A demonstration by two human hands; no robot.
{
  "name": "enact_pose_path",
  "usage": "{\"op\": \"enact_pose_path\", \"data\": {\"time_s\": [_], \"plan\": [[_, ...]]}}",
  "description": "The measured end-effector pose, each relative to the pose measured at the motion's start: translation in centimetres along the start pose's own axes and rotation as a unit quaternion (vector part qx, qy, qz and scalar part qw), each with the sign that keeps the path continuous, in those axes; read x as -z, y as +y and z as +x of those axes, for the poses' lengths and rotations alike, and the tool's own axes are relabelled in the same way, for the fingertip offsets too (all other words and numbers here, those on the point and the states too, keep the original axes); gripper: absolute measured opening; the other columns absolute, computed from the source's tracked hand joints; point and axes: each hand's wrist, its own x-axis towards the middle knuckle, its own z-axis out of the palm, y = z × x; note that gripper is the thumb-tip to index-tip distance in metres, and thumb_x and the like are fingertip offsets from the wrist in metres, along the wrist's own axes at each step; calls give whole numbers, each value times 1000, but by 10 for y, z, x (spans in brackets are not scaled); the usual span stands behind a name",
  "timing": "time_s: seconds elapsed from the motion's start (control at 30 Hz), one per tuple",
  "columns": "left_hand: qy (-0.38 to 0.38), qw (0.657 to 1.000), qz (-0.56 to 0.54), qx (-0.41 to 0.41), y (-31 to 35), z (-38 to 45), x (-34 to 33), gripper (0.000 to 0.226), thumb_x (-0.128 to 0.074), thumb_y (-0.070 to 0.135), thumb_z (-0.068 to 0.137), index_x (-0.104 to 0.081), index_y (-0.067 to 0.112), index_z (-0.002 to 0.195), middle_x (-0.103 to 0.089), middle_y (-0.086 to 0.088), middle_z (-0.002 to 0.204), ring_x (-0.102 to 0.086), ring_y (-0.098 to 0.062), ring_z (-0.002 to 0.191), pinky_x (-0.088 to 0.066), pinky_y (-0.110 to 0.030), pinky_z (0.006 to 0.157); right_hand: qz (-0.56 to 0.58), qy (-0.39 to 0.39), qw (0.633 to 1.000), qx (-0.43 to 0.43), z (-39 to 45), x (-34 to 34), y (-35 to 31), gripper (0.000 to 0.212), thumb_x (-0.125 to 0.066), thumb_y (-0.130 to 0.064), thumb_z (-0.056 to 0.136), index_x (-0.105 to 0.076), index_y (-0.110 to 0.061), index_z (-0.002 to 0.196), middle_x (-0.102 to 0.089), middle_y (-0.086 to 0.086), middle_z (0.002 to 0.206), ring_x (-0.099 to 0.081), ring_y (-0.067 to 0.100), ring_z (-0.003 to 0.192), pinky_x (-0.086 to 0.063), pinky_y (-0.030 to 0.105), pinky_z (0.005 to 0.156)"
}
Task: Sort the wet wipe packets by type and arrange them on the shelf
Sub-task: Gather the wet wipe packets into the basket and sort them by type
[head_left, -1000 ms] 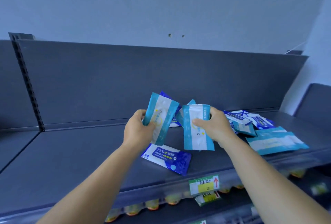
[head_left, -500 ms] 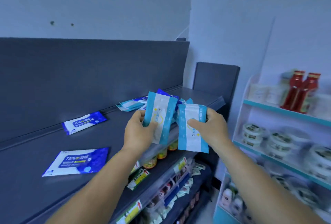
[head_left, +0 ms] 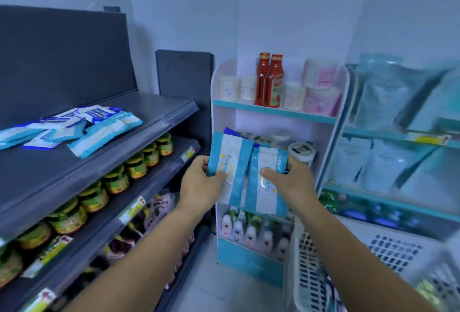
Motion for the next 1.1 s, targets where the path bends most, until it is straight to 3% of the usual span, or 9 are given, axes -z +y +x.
{"op": "enact_pose_path", "data": {"time_s": [0.2,0.33,0.43,0.53,0.67,0.73,0.93,1.0,1.1], "plan": [[-75,996,23,46,-11,-18,-136,16,-67,16,83,-54,24,85,-64,9,84,-64,-18,84,-54,-36,79,-31,25,997,-60,17,96,83,19,-73,-23,80,-64,-17,95,-68,1,86,-64,19,75,-49,28,62],[-140,985,26,101,-29,-32,-213,20,-66,14,85,-53,21,99,-64,6,93,-63,-16,86,-56,-33,74,-58,26,989,-133,24,148,141,16,-70,-19,80,-62,-13,93,-66,3,86,-63,20,78,-50,30,68],[-192,972,24,135,-45,-45,-264,26,-66,9,84,-52,22,101,-63,5,92,-63,-15,83,-53,-31,76,-74,23,977,-200,23,182,182,9,-66,-14,79,-58,-11,82,-62,5,74,-57,18,63,-45,28,59],[-241,954,43,171,-63,-58,-309,26,-65,8,82,-56,22,102,-65,2,95,-63,-17,85,-53,-33,78,-86,28,963,-254,17,210,217,20,-66,-12,79,-48,-15,71,-53,2,64,-49,14,55,-38,26,51],[-288,933,74,201,-92,-74,-359,29,-64,4,81,-57,16,106,-64,2,91,-59,-11,74,-48,-24,59,-78,42,944,-317,8,237,262,12,-69,-12,79,-59,-9,83,-66,10,80,-63,22,69,-55,36,68],[-297,926,78,218,-106,-80,-382,30,-64,0,82,-56,15,107,-63,1,90,-57,-7,71,-45,-19,53,-89,54,935,-338,5,247,286,14,-70,-15,78,-62,-6,87,-69,13,83,-65,25,73,-57,38,71],[-293,914,132,246,-163,-89,-441,33,-56,-2,86,-53,12,116,-64,-5,101,-60,-20,84,-50,-28,65,-121,68,918,-371,13,255,357,20,-68,-19,82,-63,-4,93,-69,15,87,-60,24,67,-49,29,59],[-290,912,156,243,-182,-88,-458,34,-53,-1,88,-53,13,118,-64,-7,104,-59,-20,83,-46,-26,62,-140,55,913,-380,20,251,383,15,-66,-22,84,-60,-10,89,-66,12,83,-55,20,64,-43,26,55],[-284,909,186,240,-206,-82,-481,30,-51,2,91,-51,11,119,-63,-10,111,-56,-20,85,-45,-29,67,-144,48,911,-384,36,242,417,16,-65,-23,86,-53,-16,79,-63,8,79,-56,20,64,-49,32,62]]}}
